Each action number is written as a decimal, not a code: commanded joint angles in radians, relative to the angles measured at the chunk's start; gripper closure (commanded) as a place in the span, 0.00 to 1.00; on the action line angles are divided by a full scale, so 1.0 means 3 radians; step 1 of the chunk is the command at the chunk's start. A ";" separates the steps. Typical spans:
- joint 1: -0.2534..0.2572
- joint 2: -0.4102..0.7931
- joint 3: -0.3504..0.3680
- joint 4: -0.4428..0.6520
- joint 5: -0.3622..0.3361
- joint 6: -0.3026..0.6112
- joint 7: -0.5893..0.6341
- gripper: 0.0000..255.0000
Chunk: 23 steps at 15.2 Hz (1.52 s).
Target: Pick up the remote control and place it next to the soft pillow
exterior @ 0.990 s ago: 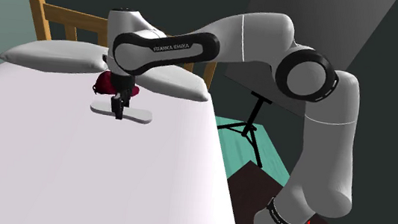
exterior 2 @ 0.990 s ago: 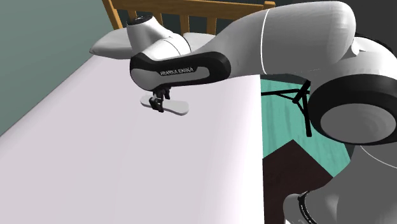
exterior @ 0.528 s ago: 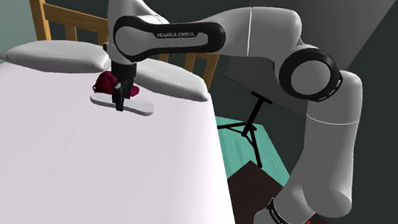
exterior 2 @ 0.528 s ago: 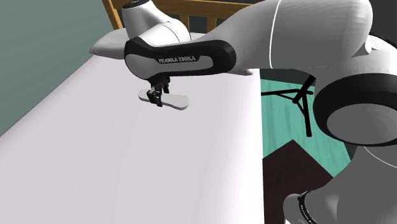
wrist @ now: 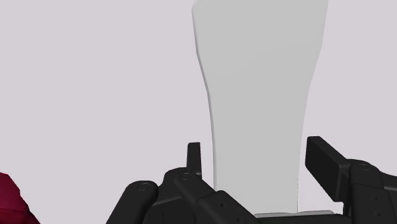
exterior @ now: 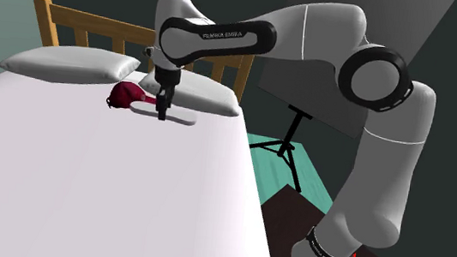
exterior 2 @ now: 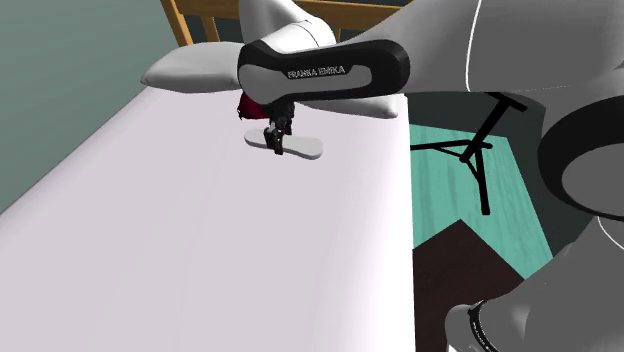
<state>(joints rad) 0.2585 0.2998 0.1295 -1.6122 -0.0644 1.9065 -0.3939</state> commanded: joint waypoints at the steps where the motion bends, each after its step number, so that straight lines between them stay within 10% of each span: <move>1: -0.0094 -0.0108 -0.0041 -0.0147 0.0026 0.0047 -0.0140 1.00; 23: -0.1067 -0.0497 -0.0690 -0.0673 0.0183 0.0225 -0.1798 1.00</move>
<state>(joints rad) -0.0475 0.1463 -0.0672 -1.8252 -0.0115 1.9800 -0.9069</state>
